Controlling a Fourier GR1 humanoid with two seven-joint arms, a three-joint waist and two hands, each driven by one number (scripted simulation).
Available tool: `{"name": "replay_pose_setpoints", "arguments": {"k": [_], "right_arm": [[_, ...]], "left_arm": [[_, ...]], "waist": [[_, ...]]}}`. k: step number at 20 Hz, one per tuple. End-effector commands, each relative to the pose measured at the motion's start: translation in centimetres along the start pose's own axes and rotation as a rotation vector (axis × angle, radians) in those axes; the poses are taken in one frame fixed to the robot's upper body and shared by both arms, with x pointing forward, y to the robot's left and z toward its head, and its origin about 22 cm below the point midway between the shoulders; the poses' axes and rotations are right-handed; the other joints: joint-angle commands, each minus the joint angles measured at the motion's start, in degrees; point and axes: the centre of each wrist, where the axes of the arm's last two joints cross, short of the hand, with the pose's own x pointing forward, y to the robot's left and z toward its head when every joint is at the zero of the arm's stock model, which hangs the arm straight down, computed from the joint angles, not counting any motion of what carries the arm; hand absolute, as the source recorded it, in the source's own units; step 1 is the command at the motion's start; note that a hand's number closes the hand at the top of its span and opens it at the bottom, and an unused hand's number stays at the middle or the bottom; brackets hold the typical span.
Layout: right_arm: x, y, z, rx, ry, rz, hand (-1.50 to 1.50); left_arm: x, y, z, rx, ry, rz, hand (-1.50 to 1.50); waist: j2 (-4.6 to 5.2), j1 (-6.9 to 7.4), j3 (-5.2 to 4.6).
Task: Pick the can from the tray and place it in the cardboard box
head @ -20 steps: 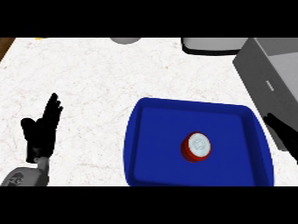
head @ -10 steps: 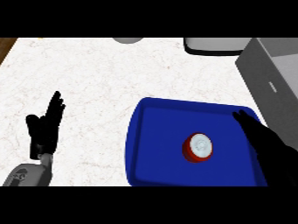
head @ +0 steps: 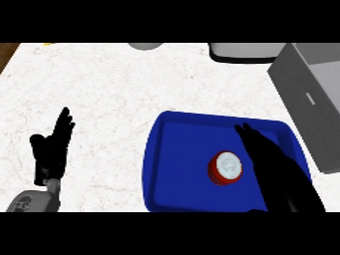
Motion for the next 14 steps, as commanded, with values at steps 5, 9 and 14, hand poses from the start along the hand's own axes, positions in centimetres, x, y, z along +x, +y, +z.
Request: {"name": "replay_pose_setpoints", "arguments": {"k": [5, 9, 14], "right_arm": [[0.7, 1.7, -1.0, 0.027, 0.17, 0.072, -1.5], [3.1, 3.2, -0.5, 0.042, 0.196, 0.078, -1.5], [3.9, 3.5, -2.3, 0.037, 0.224, 0.081, -1.5]], "left_arm": [[1.6, 0.5, 0.0, -0.007, -0.013, 0.027, 0.0], [-0.1, 0.8, -0.4, 0.004, 0.011, 0.014, 0.0], [1.0, 0.2, -0.8, -0.001, -0.012, 0.017, 0.0]], "waist": [[-0.06, -0.3, 0.04], [-0.04, -0.4, -0.01], [-0.03, -0.46, 0.01]]}}
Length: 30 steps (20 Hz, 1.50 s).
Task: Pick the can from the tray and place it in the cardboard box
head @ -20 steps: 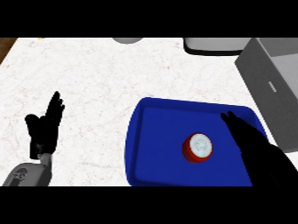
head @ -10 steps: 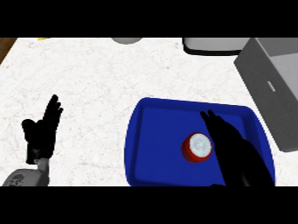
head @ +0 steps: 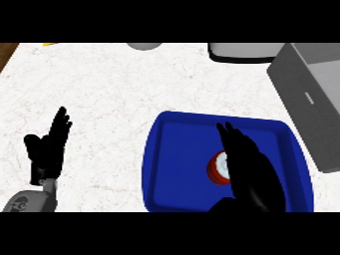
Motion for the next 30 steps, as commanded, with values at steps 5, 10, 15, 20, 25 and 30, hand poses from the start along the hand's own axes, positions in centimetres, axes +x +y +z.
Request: {"name": "replay_pose_setpoints", "arguments": {"k": [5, 10, 15, 20, 25, 30], "right_arm": [[0.2, 0.5, 0.2, 0.027, 0.188, 0.053, -1.5], [-0.4, 1.1, -1.6, 0.031, 0.214, 0.078, -1.5], [0.1, 2.8, -1.0, 0.053, 0.227, 0.125, -1.5], [0.9, 1.7, -4.3, 0.052, 0.227, 0.113, -1.5], [-0.8, 3.5, -4.5, 0.071, 0.218, 0.131, -1.5], [0.0, 2.6, -6.3, 0.095, 0.232, 0.126, -1.5]], "left_arm": [[-0.9, -0.5, 0.1, 0.01, 0.008, -0.008, 0.0], [-0.4, 0.0, -0.5, 0.008, 0.007, 0.002, 0.0], [1.8, -0.2, -1.1, 0.01, 0.001, 0.0, 0.0], [0.2, -0.3, -0.3, -0.006, 0.008, 0.001, 0.0], [1.4, 1.2, -1.9, 0.014, -0.003, 0.005, 0.0], [-1.3, 0.1, -0.1, 0.01, -0.003, -0.012, 0.0]], "waist": [[-0.04, -0.38, 0.0], [0.06, -0.43, 0.01], [-0.08, -0.31, 0.04], [0.02, 0.03, 0.04], [0.06, -0.29, 0.04], [0.05, -0.12, 0.04]]}}
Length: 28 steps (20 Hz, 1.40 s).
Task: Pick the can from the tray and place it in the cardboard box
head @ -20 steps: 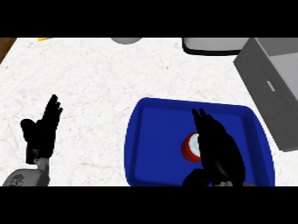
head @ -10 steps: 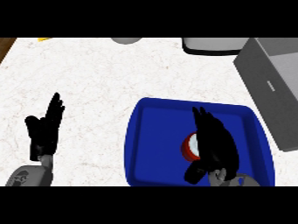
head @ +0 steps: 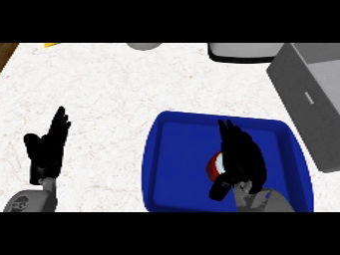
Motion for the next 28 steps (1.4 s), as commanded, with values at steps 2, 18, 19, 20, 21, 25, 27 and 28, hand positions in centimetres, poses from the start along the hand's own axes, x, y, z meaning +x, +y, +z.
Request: {"name": "replay_pose_setpoints", "arguments": {"k": [2, 18, 19, 20, 21, 25, 27, 28], "right_arm": [[-1.1, 2.2, -0.3, 0.014, 0.075, 0.001, -1.5], [-2.0, 1.5, -3.6, -0.104, -0.07, 0.049, 1.5], [-0.1, 3.4, -3.0, -0.102, -0.072, 0.056, 1.5], [-1.1, 3.8, -1.6, -0.114, -0.076, 0.067, 1.5], [0.9, 4.2, -3.0, -0.121, -0.076, 0.067, 1.5], [-9.8, 4.4, -0.2, 0.087, -0.461, 0.281, 1.5], [-11.0, 5.0, 0.9, 0.156, -0.605, 0.355, 1.5], [-12.6, 4.4, 1.1, 0.168, -0.644, 0.377, 1.5]], "left_arm": [[0.4, -0.7, 1.2, 0.013, -0.005, 0.005, 0.0], [-0.1, 0.9, 0.4, -0.011, 0.006, -0.005, 0.0], [0.7, -0.3, 0.2, -0.002, 0.0, 0.011, 0.0], [-0.7, 0.1, 0.2, -0.013, -0.007, -0.007, 0.0], [0.1, -0.6, 0.0, -0.006, -0.008, 0.005, 0.0], [-0.5, 0.6, 0.7, 0.039, 0.016, 0.003, 0.0], [-0.1, 0.9, 0.2, 0.043, 0.011, 0.006, 0.0], [-0.5, 1.4, 0.7, 0.044, 0.016, 0.0, 0.0]], "waist": [[-0.06, 0.03, 0.02], [-0.01, 0.03, 0.01], [-0.01, 0.05, 0.01], [-0.02, -0.13, 0.0], [0.01, 0.06, 0.01], [-0.67, -1.88, 0.16], [-0.87, -2.72, 0.23], [-0.93, -2.47, 0.25]]}}
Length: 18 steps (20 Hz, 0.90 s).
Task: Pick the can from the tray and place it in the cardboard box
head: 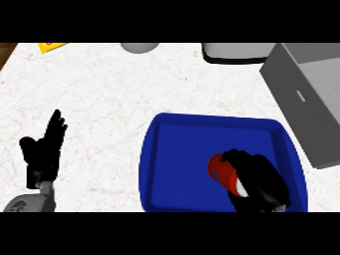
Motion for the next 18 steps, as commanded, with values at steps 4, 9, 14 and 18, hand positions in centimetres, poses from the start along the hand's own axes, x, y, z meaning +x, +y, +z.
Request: {"name": "replay_pose_setpoints", "arguments": {"k": [4, 9, 14, 18], "right_arm": [[-8.3, 0.1, 6.8, 0.151, -0.359, 0.153, 1.5], [-15.1, -2.7, 10.6, 0.03, -0.473, 0.197, 1.5], [-20.0, -7.0, 13.9, -0.106, -0.544, 0.157, 1.5], [-22.8, -9.5, 16.3, -0.24, -0.564, 0.034, 1.5]], "left_arm": [[0.1, 0.5, 0.1, 0.011, 0.003, 0.001, 0.0], [-0.1, 0.4, 0.7, 0.038, 0.013, 0.015, 0.0], [-0.8, -0.1, 1.3, 0.02, 0.016, 0.018, 0.0], [0.1, 0.9, 1.0, 0.028, 0.018, 0.003, 0.0]], "waist": [[0.39, -2.31, 0.38], [0.42, -2.14, 0.41], [0.39, -2.77, 0.2], [0.19, -2.93, 0.18]]}}
